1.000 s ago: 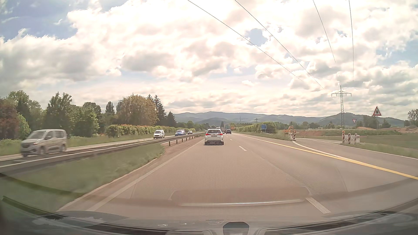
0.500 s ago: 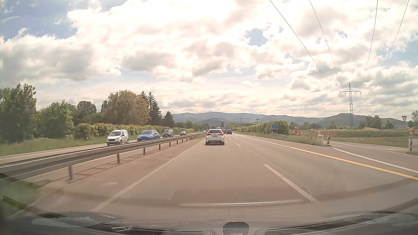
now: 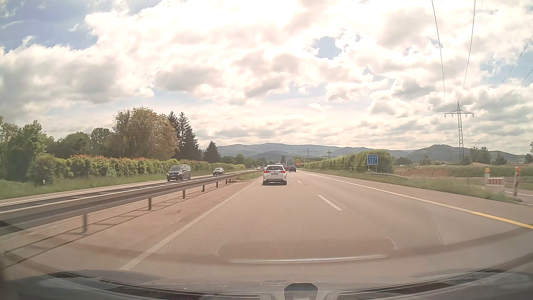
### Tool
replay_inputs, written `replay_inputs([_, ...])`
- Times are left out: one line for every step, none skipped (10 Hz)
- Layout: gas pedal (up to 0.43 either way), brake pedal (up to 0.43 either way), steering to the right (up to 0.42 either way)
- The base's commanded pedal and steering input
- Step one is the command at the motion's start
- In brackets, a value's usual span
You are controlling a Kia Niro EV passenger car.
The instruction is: Follow the waypoints while adhering to traffic rules and regulations
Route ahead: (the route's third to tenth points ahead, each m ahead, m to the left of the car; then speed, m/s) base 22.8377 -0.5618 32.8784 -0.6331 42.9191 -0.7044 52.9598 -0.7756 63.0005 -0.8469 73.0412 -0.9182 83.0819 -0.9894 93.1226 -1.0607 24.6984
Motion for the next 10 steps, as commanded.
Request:
replay_inputs([0.11,0.0,0.001])
replay_inputs([0.11,0.0,0.001])
replay_inputs([0.118,0.0,0.001])
replay_inputs([0.118,0.0,0.001])
replay_inputs([0.13,0.0,0.001])
replay_inputs([0.13,0.0,0.001])
replay_inputs([0.138,0.0,0.001])
replay_inputs([0.138,0.0,0.001])
replay_inputs([0.138,0.0,0.001])
replay_inputs([0.138,0.0,0.001])
